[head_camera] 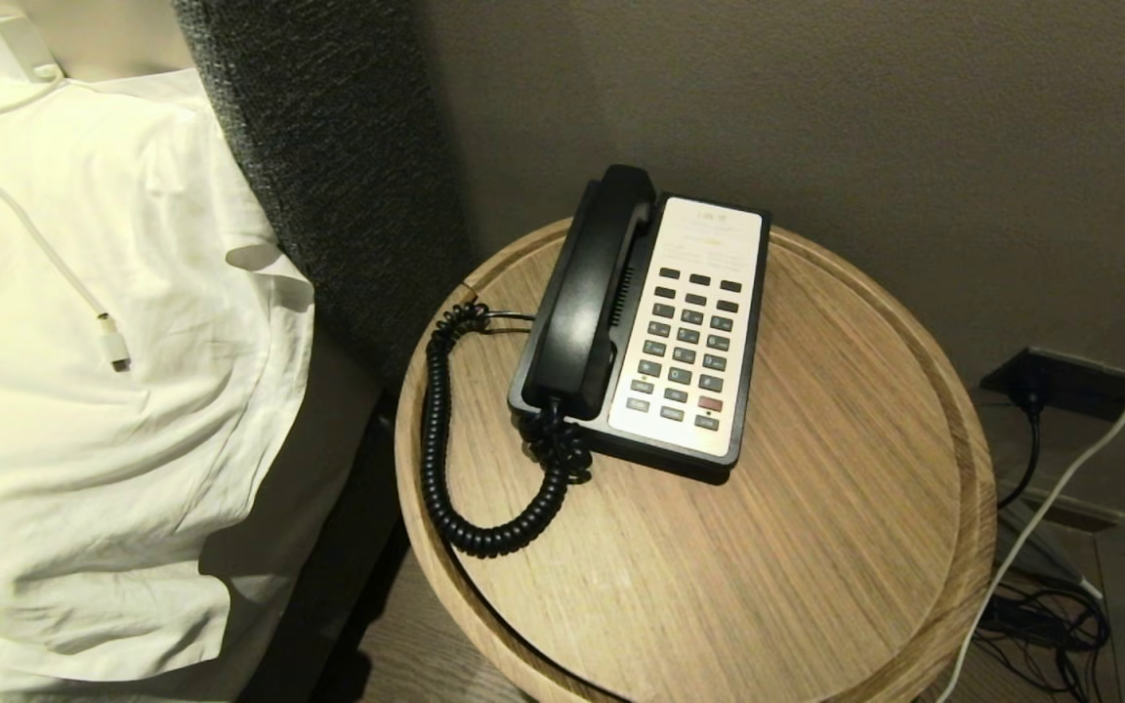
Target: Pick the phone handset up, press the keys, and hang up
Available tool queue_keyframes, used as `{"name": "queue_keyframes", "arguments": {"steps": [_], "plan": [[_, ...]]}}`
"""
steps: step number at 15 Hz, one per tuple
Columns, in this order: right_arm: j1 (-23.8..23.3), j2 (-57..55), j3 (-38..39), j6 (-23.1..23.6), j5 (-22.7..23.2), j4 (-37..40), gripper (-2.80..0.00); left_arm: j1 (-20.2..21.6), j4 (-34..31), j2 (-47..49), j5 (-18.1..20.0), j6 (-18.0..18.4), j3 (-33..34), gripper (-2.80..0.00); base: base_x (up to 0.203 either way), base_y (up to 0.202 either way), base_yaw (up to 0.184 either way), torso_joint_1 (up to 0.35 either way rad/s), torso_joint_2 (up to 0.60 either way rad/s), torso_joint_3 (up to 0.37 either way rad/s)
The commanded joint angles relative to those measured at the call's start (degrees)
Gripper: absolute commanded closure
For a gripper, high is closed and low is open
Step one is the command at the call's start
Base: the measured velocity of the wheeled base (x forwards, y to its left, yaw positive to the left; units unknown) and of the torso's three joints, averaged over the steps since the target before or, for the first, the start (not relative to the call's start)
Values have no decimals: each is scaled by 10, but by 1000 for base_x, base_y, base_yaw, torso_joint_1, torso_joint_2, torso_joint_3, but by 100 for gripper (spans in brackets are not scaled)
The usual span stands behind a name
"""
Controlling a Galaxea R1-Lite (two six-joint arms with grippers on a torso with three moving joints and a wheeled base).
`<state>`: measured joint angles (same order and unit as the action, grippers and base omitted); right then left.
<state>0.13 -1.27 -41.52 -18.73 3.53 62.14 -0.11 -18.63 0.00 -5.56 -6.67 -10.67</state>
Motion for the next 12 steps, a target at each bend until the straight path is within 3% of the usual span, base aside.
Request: {"name": "queue_keyframes", "arguments": {"steps": [1,5,7,12], "plan": [[0,1,141,33,-3,-205,0,0,93,1,34,39,57,0,0,0,0,0,0,0],[0,2,346,114,-39,-496,0,0,97,1,51,67,71,0,0,0,0,0,0,0],[0,4,402,159,-40,-643,0,0,98,1,51,68,71,0,0,0,0,0,0,0],[1,11,415,214,-32,-617,0,0,91,1,50,78,68,0,0,0,0,0,0,0]]}}
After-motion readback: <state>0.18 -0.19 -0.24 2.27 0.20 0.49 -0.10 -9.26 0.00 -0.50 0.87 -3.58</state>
